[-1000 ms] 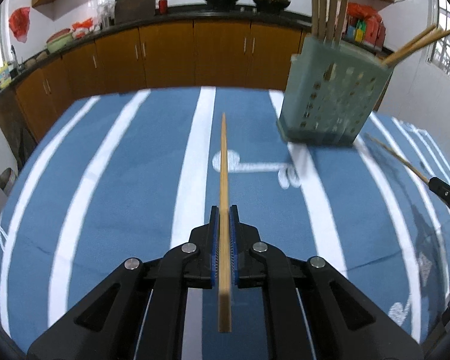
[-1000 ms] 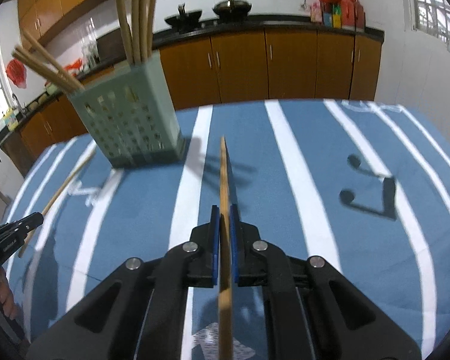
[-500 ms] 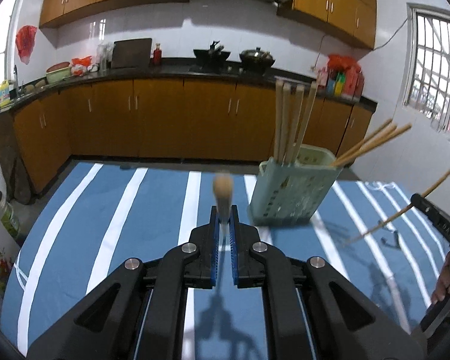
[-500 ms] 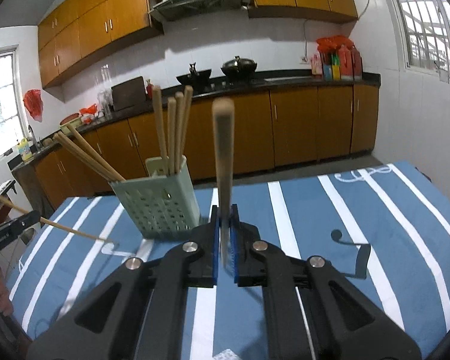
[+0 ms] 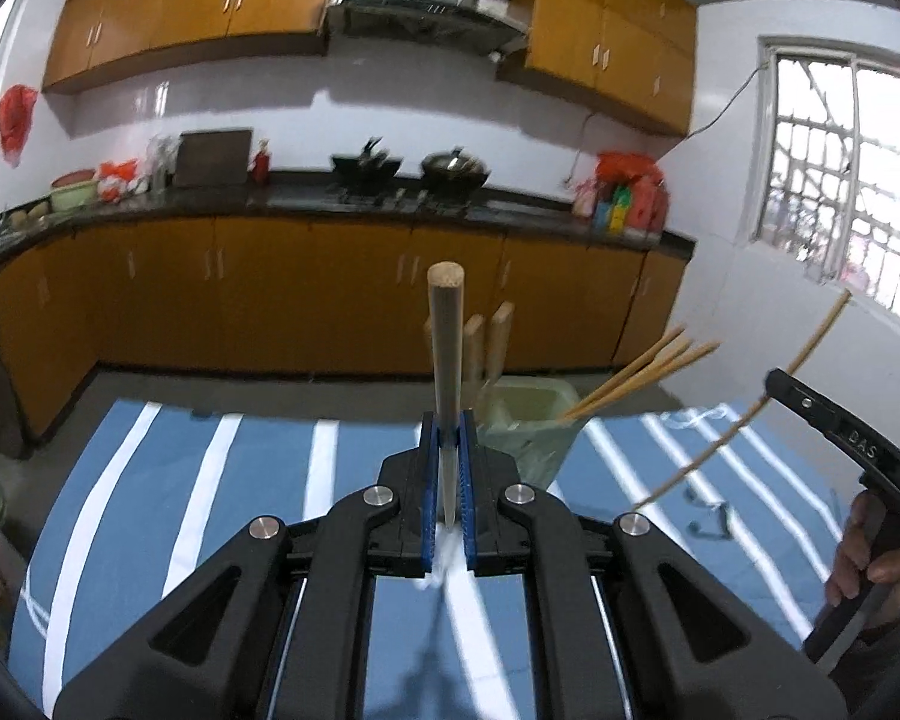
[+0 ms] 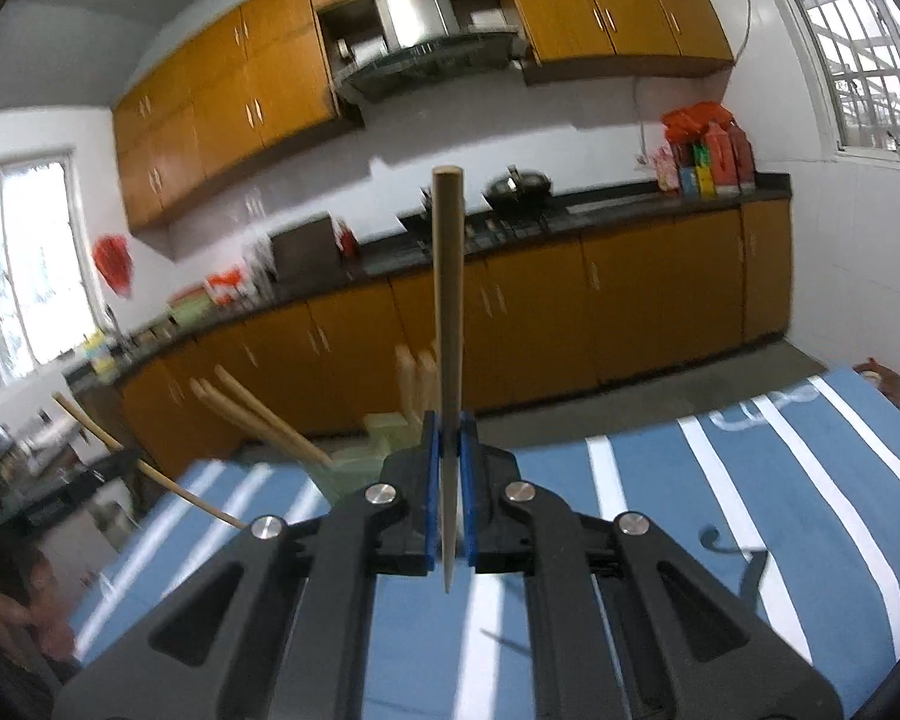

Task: Organize utensils
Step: 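Lower both chopsticks into the caddy and open both grippers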

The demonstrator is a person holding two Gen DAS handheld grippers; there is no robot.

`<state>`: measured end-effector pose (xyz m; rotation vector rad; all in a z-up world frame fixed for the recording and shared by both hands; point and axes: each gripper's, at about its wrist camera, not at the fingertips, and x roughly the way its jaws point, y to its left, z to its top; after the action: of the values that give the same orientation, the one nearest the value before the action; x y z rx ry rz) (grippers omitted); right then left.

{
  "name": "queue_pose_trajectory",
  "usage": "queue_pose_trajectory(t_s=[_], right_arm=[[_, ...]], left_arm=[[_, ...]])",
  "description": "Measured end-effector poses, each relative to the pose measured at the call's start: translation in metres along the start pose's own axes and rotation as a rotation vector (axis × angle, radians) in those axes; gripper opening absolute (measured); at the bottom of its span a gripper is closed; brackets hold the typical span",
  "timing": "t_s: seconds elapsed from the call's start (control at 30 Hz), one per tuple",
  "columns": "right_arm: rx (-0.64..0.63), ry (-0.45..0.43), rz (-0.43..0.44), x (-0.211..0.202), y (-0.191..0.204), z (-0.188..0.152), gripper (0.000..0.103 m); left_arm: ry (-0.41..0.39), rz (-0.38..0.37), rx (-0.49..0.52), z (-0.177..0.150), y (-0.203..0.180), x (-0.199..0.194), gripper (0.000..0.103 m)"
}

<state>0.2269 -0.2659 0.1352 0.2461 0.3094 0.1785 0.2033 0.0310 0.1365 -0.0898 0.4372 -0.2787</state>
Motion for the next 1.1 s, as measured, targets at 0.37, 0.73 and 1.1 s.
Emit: queue_pose_trajectory(t_s=[0.37,0.73,1.1], right_arm=[[-0.026,-0.179,0.015,0.021,0.026,0.042,0.008],[-0.086,-0.082,-0.008,0.088,0.035,0.024,0.008],[-0.101,-0.06,-0.002,0.095,0.042,0.019,0.014]], left_arm=[[-0.15,-0.05,-0.03,0.047,-0.025,0.013,0.007],[-0.083,0.003,-0.02,0.034,-0.025,0.052,0.007],[-0.063,-0.009,-0.052,0.032,-0.025,0.063,0.014]])
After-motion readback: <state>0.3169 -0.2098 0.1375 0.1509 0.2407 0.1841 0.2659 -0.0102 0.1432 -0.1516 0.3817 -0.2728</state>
